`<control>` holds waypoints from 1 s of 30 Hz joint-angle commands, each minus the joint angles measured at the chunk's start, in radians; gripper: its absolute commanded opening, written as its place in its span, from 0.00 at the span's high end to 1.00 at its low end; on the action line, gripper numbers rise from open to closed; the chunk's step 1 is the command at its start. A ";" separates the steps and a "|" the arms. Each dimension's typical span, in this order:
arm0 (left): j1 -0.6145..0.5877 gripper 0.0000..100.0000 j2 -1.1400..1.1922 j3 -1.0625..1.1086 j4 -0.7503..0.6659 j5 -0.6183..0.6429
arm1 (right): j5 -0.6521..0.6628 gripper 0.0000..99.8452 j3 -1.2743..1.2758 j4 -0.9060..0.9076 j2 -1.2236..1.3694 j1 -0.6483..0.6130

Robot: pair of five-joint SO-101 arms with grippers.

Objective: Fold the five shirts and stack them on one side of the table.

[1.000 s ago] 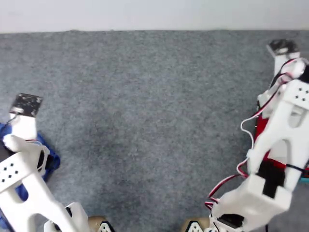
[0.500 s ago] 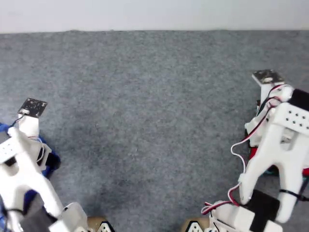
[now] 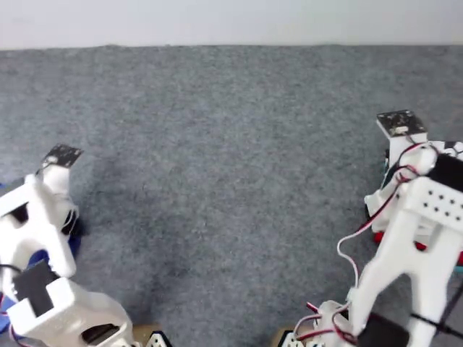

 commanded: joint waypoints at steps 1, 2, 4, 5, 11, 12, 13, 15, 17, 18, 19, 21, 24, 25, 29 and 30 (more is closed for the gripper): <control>0.103 0.99 -0.063 -0.140 0.138 -0.003 | -0.011 0.99 0.031 0.041 -0.090 -0.001; 0.130 0.99 -0.094 -0.177 0.164 0.014 | -0.011 0.99 0.044 0.041 -0.107 -0.001; 0.189 0.99 -0.164 -0.249 0.193 0.089 | -0.011 0.99 0.072 0.041 -0.142 -0.001; 0.216 0.99 -0.203 -0.285 0.199 0.124 | -0.009 0.99 0.086 0.041 -0.159 -0.001; 0.451 0.99 -0.371 -0.430 0.195 0.255 | -0.009 0.99 0.149 0.039 -0.251 -0.001; 0.499 0.99 -0.387 -0.450 0.195 0.272 | -0.009 0.99 0.157 0.039 -0.265 -0.001; 0.546 0.99 -0.396 -0.469 0.195 0.287 | -0.009 0.99 0.164 0.039 -0.278 -0.001; 0.644 0.99 -0.404 -0.489 0.196 0.302 | -0.009 0.99 0.176 0.039 -0.305 -0.001; 0.729 0.99 -0.402 -0.493 0.196 0.307 | -0.009 0.99 0.181 0.039 -0.328 -0.001; 0.767 0.99 -0.400 -0.490 0.196 0.307 | -0.008 0.99 0.183 0.039 -0.337 -0.001; 0.801 0.99 -0.400 -0.486 0.196 0.307 | -0.008 0.99 0.183 0.039 -0.341 -0.001; 0.853 0.98 -0.400 -0.453 0.199 0.307 | -0.008 0.99 0.184 0.039 -0.348 -0.001; 0.872 0.87 -0.402 -0.390 0.201 0.310 | -0.008 0.99 0.184 0.038 -0.344 -0.002; 0.870 0.83 -0.404 -0.377 0.206 0.334 | -0.008 0.99 0.184 0.035 -0.344 -0.004; 0.836 0.76 -0.408 -0.401 0.296 0.471 | -0.009 0.99 0.184 0.031 -0.343 -0.007; 0.830 0.76 -0.410 -0.412 0.328 0.465 | -0.009 0.99 0.184 0.031 -0.343 -0.007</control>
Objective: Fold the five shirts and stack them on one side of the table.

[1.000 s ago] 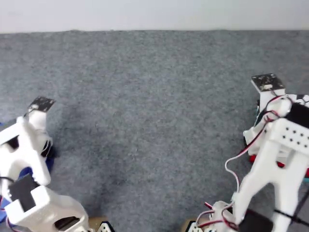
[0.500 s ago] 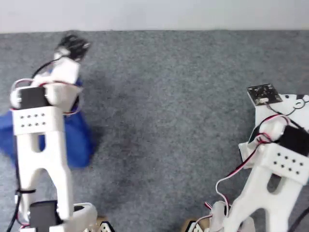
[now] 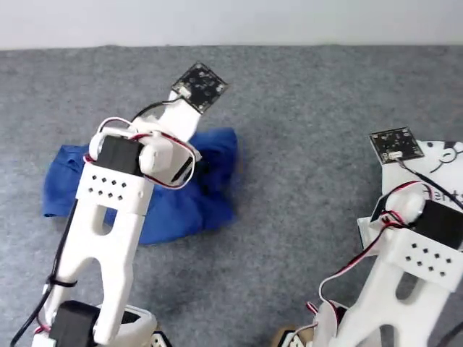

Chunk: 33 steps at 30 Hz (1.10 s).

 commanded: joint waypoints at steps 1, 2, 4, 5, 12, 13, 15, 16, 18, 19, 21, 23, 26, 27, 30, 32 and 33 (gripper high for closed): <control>-0.023 0.76 -0.048 -0.045 0.101 0.028 | -0.009 0.99 -0.005 0.031 -0.016 -0.008; -0.034 0.76 -0.048 -0.056 0.129 0.026 | -0.009 0.99 -0.005 0.031 -0.016 -0.022; -0.075 0.76 -0.049 -0.076 0.181 0.028 | -0.009 0.99 -0.006 0.031 -0.018 -0.077; -0.109 0.76 -0.049 -0.085 0.201 0.028 | -0.009 0.99 -0.009 0.031 -0.018 -0.119; -0.482 0.76 -0.049 -0.148 0.242 0.008 | -0.120 0.99 -0.012 0.019 0.033 -0.515; -0.542 0.76 -0.049 -0.148 0.244 -0.021 | -0.144 0.99 -0.015 0.019 0.064 -0.570; -0.655 0.76 -0.049 -0.147 0.261 -0.080 | -0.169 0.99 -0.017 0.012 0.131 -0.680; -0.710 0.76 -0.049 -0.147 0.269 -0.100 | -0.169 0.99 -0.020 0.005 0.166 -0.734; -0.813 0.76 -0.049 -0.143 0.276 -0.124 | -0.172 0.99 -0.037 -0.030 0.237 -0.831; -0.856 0.76 -0.049 -0.143 0.276 -0.133 | -0.172 0.99 -0.057 -0.047 0.274 -0.872; -0.933 0.76 -0.046 -0.142 0.276 -0.158 | -0.172 0.97 -0.109 -0.074 0.358 -0.952; -0.985 0.76 -0.040 -0.142 0.276 -0.190 | -0.172 0.93 -0.173 -0.090 0.453 -1.027; -1.037 0.76 -0.040 -0.142 0.275 -0.218 | -0.172 0.87 -0.298 -0.111 0.610 -1.125; -1.048 0.76 -0.040 -0.142 0.276 -0.224 | -0.172 0.85 -0.345 -0.122 0.664 -1.148; -1.080 0.76 -0.040 -0.142 0.276 -0.224 | -0.167 0.82 -0.511 -0.163 0.823 -1.216; -1.096 0.76 -0.044 -0.142 0.276 -0.224 | -0.167 0.81 -0.628 -0.176 0.929 -1.262; -1.103 0.76 -0.048 -0.142 0.276 -0.224 | -0.167 0.81 -0.683 -0.173 0.981 -1.282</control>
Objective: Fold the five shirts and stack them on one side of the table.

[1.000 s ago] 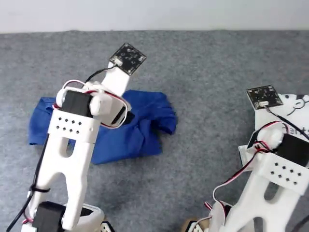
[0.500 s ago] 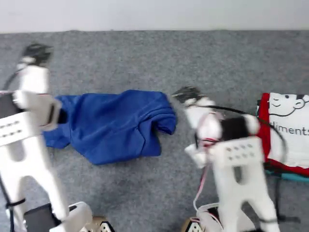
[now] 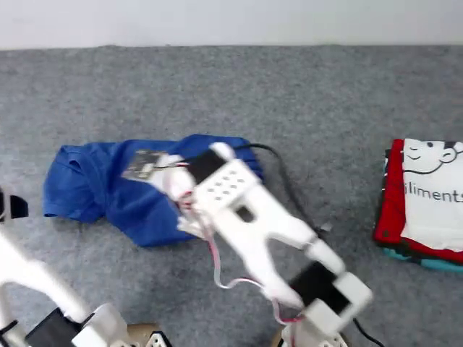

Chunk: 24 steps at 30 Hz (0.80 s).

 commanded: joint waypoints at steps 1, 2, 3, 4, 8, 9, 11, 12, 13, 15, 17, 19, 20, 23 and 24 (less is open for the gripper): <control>-0.021 0.76 -0.040 -0.031 0.009 -0.011 | -0.006 0.81 -0.235 -0.007 0.170 -0.076; -0.028 0.76 -0.040 -0.031 0.009 -0.011 | -0.006 0.81 -0.281 -0.002 0.222 -0.093; -0.034 0.76 -0.040 -0.031 0.009 -0.011 | -0.006 0.81 -0.321 0.001 0.268 -0.110; -0.037 0.76 -0.040 -0.031 0.009 -0.011 | -0.006 0.81 -0.364 0.008 0.312 -0.125; -0.052 0.76 -0.040 -0.031 0.009 -0.011 | -0.012 0.81 -0.509 0.039 0.452 -0.185; -0.052 0.76 -0.040 -0.031 0.009 -0.011 | -0.012 0.81 -0.531 0.044 0.481 -0.199; -0.052 0.76 -0.040 -0.031 0.009 -0.011 | -0.012 0.81 -0.557 0.044 0.538 -0.214; -0.052 0.76 -0.040 -0.031 0.009 -0.011 | -0.012 0.81 -0.562 0.036 0.565 -0.214; -0.052 0.76 -0.040 -0.031 0.009 -0.009 | -0.009 0.81 -0.563 0.021 0.593 -0.213; -0.051 0.76 -0.038 -0.031 0.009 -0.008 | -0.009 0.82 -0.566 -0.007 0.633 -0.189; -0.051 0.76 -0.038 -0.031 0.009 -0.008 | -0.006 0.89 -0.598 -0.001 0.641 -0.170; -0.051 0.76 -0.037 -0.031 0.009 -0.008 | -0.006 1.00 -0.657 0.041 0.628 -0.143; -0.049 0.76 -0.035 -0.031 0.009 -0.008 | -0.006 0.99 -0.692 0.071 0.619 -0.128; -0.046 0.76 -0.032 -0.031 0.006 -0.006 | 0.018 0.99 -0.796 0.177 0.598 -0.085; -0.044 0.76 -0.032 -0.031 0.005 -0.006 | 0.043 0.99 -0.821 0.208 0.588 -0.073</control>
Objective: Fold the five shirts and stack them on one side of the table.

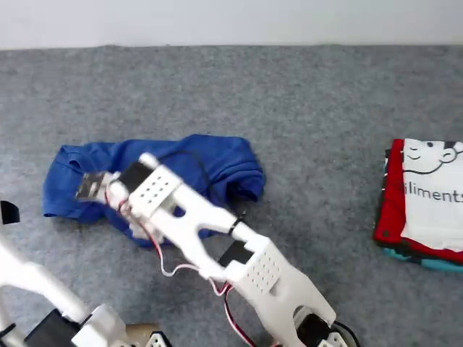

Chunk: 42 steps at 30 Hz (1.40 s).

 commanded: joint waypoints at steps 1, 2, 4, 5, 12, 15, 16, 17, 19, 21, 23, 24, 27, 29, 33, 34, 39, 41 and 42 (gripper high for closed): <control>0.009 0.76 -0.032 -0.031 0.005 -0.006 | 0.051 0.99 -0.115 0.082 -0.079 0.070; 0.018 0.76 -0.032 -0.031 0.006 -0.006 | 0.051 0.99 -0.117 0.081 -0.104 0.093; 0.032 0.76 -0.032 -0.031 0.009 -0.008 | 0.055 0.99 -0.115 0.079 -0.157 0.124; 0.041 0.76 -0.032 -0.031 0.009 -0.008 | 0.055 0.99 -0.114 0.079 -0.179 0.134; 0.198 0.76 -0.034 -0.013 0.066 -0.009 | 0.037 0.99 0.021 0.079 -0.248 0.205; 0.327 0.76 -0.038 0.081 0.064 -0.029 | -0.003 0.99 0.029 0.079 -0.303 0.277; 0.374 0.76 -0.037 0.120 0.063 -0.038 | -0.003 0.99 0.029 0.079 -0.323 0.303; 0.427 0.76 -0.037 0.160 0.061 -0.040 | -0.003 0.99 0.029 0.079 -0.344 0.329; 0.549 0.76 -0.032 0.242 0.061 -0.046 | -0.003 0.99 0.032 0.079 -0.389 0.384; 0.672 0.76 -0.031 0.328 0.040 -0.060 | -0.003 0.96 0.058 0.079 -0.438 0.444; 0.783 0.76 -0.031 0.418 -0.005 -0.081 | -0.006 0.89 0.114 0.079 -0.490 0.501; 0.825 0.76 -0.029 0.463 -0.038 -0.083 | -0.006 0.85 0.146 0.079 -0.518 0.524; 0.916 0.76 -0.029 0.598 -0.149 -0.086 | -0.009 0.79 0.247 0.079 -0.601 0.588; 0.959 0.76 -0.029 0.668 -0.201 -0.086 | -0.009 0.81 0.301 0.079 -0.656 0.621; 0.994 0.76 -0.029 0.765 -0.334 -0.081 | -0.009 0.83 0.416 0.077 -0.745 0.667; 0.993 0.76 -0.029 0.777 -0.364 -0.081 | -0.009 0.83 0.446 0.077 -0.763 0.674; 0.991 0.76 -0.029 0.783 -0.446 -0.063 | -0.009 0.83 0.582 0.076 -0.860 0.694; 0.977 0.76 -0.028 0.783 -0.470 -0.051 | -0.009 0.83 0.614 0.076 -0.888 0.694; 0.977 0.76 -0.023 0.786 -0.477 -0.052 | -0.009 0.83 0.626 0.076 -0.898 0.696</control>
